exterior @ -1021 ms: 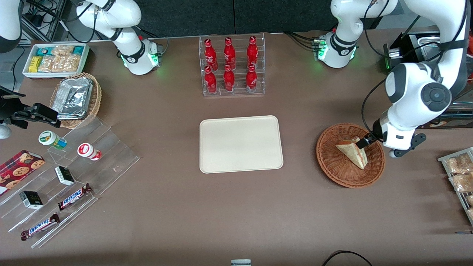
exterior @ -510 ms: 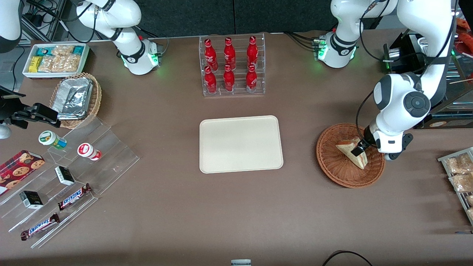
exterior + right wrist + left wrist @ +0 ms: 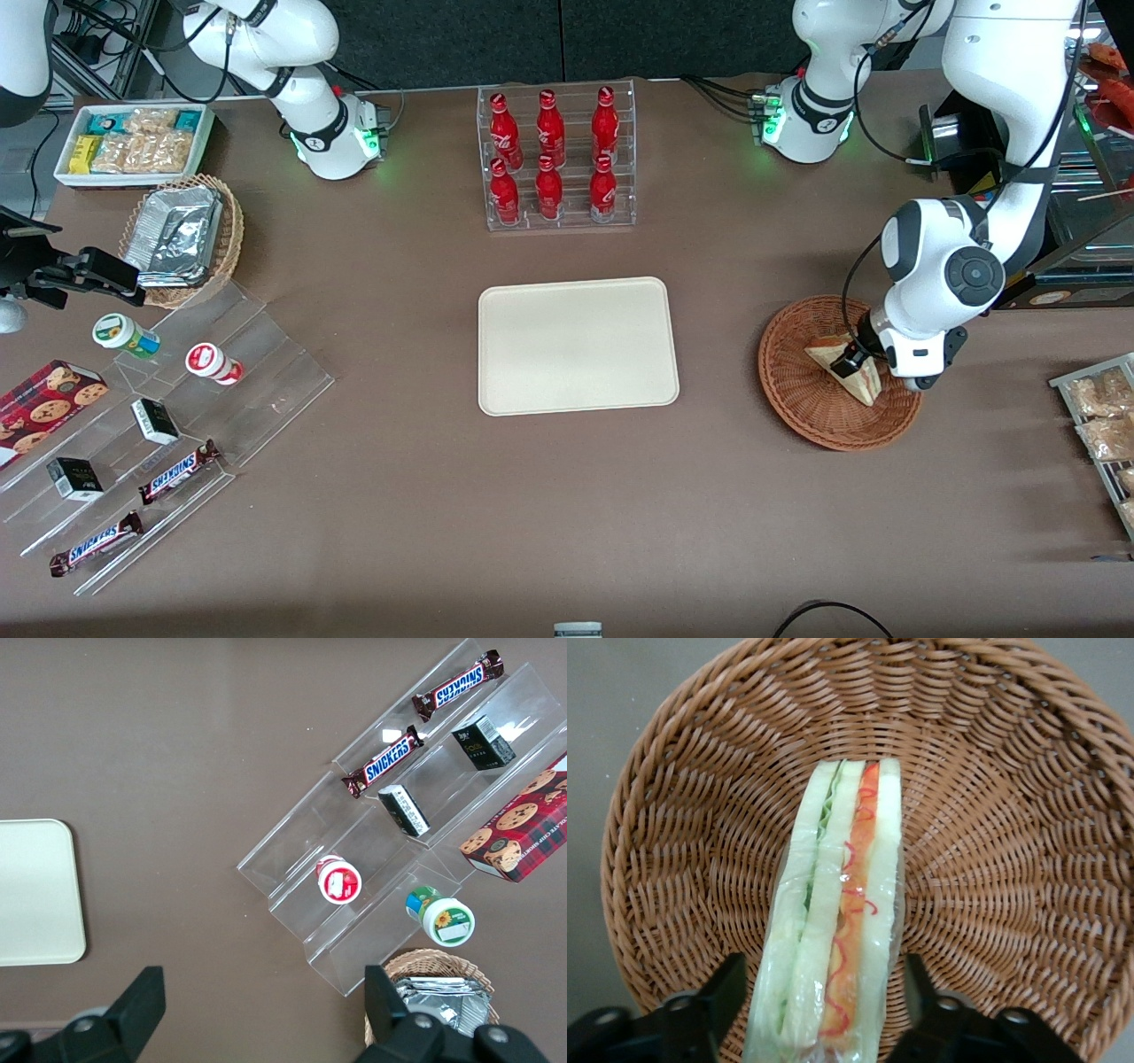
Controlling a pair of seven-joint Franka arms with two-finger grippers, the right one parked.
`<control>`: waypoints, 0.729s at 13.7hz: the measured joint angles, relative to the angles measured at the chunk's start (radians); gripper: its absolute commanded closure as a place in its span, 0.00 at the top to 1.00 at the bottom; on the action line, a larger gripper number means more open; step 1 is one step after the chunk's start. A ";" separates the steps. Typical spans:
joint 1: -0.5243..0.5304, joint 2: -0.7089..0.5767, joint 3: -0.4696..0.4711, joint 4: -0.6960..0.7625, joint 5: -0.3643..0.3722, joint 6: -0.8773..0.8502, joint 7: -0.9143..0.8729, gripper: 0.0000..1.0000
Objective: Place sandwich from basket to tray
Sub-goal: 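Lower the left gripper and close it on the wrapped sandwich, then lift the sandwich and carry it over the cream tray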
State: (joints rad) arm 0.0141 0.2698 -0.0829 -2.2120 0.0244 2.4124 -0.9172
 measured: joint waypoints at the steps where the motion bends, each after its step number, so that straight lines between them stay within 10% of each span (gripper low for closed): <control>1: 0.000 0.003 0.000 0.000 0.000 0.000 -0.003 0.00; 10: -0.061 -0.037 -0.009 0.165 0.014 -0.300 -0.006 0.00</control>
State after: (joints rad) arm -0.0474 0.2325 -0.0917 -2.0471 0.0380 2.1122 -0.9232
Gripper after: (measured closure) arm 0.819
